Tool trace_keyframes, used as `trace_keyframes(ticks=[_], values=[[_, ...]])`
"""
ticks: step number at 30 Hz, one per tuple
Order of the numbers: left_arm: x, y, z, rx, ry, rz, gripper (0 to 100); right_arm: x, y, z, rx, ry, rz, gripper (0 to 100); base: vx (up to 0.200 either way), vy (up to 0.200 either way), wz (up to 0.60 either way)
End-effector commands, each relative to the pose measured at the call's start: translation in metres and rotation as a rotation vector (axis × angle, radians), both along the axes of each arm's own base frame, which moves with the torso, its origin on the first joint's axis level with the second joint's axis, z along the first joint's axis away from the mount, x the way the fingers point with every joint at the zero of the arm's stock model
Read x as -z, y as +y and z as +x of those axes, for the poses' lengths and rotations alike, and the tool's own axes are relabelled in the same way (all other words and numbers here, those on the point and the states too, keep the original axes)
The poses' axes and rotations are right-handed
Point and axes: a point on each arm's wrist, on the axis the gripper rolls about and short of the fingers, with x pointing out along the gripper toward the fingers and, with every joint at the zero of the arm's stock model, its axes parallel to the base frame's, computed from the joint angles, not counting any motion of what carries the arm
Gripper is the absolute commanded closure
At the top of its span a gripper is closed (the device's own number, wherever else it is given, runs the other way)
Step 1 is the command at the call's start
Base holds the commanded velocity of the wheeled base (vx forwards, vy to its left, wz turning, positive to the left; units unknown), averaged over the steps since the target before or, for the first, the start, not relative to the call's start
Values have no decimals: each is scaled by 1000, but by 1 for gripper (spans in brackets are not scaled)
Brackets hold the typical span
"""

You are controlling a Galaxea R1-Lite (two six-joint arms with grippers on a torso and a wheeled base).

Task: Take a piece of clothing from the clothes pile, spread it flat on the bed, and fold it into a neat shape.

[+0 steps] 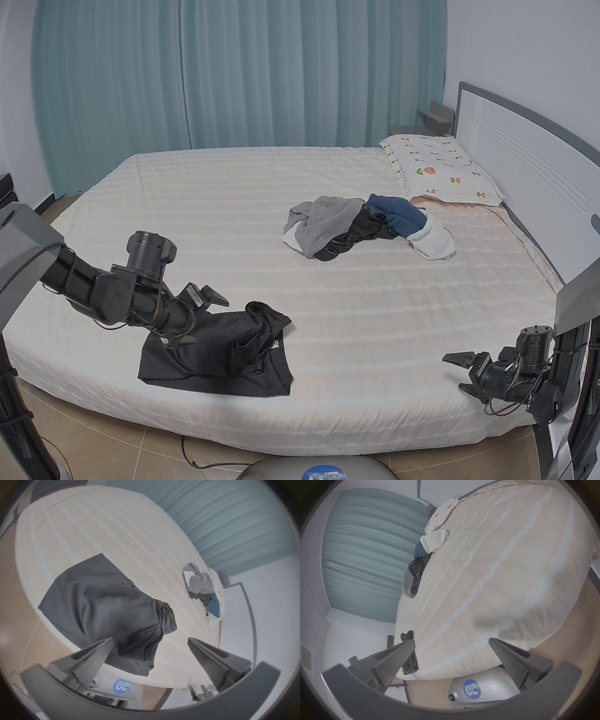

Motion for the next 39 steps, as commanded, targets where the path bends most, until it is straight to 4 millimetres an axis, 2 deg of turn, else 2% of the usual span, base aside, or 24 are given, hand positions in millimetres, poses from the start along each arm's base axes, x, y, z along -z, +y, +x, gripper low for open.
trace_keyframes(ticks=[1,7,14,23,28,31,36,39], values=[[-3,35,-8,-92,16,-65,0,-1,18,1,-25,-31,-53,0,0,0,0],[0,53,-13,-61,58,-208,0,-6,45,2,-34,-87,-119,0,0,67,0],[10,67,-10,-89,37,-222,0,-9,66,7,-134,-168,-199,0,0,200,0],[40,69,1,-103,6,-203,0,-13,94,55,-186,-180,-233,0,0,200,0],[51,70,6,-150,-21,-158,0,-17,105,70,-205,-205,-223,0,0,200,0],[55,71,8,-165,-38,-149,0,-14,109,71,-213,-199,-226,0,0,200,0],[58,70,8,-159,-55,-144,0,-17,124,60,-242,-206,-245,0,0,200,0],[58,70,8,-159,-55,-144,0,-19,128,63,-230,-211,-260,0,0,200,0]])
